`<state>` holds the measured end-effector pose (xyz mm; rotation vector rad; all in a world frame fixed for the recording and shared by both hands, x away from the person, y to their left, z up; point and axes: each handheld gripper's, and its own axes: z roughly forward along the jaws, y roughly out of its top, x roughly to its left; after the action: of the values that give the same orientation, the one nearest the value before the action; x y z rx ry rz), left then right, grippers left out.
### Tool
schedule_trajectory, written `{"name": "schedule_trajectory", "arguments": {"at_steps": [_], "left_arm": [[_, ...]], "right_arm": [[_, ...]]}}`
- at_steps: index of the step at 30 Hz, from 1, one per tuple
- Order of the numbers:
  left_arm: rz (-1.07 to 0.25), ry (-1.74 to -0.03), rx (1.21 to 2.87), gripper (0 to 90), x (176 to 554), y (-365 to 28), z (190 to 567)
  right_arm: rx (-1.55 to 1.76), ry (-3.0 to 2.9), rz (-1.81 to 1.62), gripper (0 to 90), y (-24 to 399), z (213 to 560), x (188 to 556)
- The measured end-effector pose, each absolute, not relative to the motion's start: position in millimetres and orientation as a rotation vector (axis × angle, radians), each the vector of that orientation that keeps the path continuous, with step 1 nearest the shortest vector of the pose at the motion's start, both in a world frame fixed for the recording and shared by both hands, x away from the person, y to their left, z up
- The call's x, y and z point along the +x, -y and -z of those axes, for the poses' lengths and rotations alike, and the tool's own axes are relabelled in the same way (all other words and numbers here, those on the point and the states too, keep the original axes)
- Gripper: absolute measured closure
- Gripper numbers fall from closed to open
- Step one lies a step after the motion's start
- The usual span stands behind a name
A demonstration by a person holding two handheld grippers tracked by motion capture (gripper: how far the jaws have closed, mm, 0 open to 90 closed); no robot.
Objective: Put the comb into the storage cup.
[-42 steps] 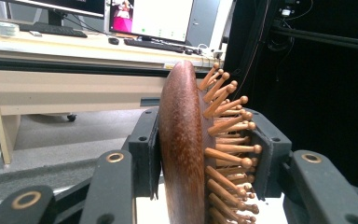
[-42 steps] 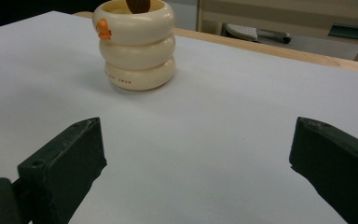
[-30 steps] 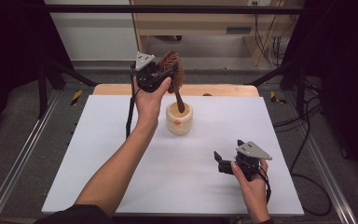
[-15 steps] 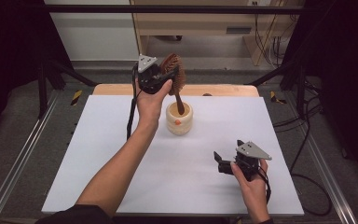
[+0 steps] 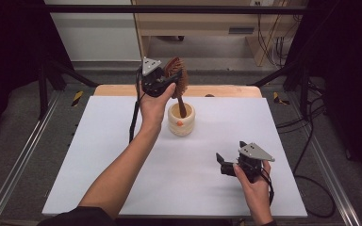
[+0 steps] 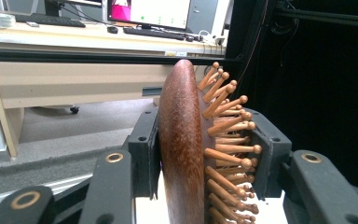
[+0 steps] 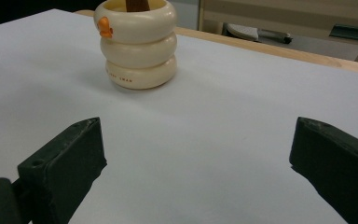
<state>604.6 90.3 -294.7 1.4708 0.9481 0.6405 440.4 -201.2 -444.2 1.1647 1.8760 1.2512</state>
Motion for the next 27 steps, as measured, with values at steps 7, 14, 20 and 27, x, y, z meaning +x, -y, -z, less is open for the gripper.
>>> {"name": "schedule_trajectory", "arguments": {"at_steps": [7,14,20,27], "left_arm": [[-0.637,-0.949,1.475,52.0,605.6,-89.0,297.9],[-0.63,-0.946,1.484,52.0,604.8,-87.3,302.9],[-0.618,-0.96,1.471,52.0,607.2,-86.9,305.6],[-0.622,-0.952,1.481,52.0,605.4,-84.8,305.8]], "right_arm": [[1.165,-1.876,-1.255,3.6,201.4,444.2,440.6],[1.164,-1.877,-1.253,3.5,201.1,444.5,441.0],[1.163,-1.875,-1.254,3.5,201.0,444.1,440.0],[1.162,-1.878,-1.257,3.5,201.0,444.1,440.4]]}}
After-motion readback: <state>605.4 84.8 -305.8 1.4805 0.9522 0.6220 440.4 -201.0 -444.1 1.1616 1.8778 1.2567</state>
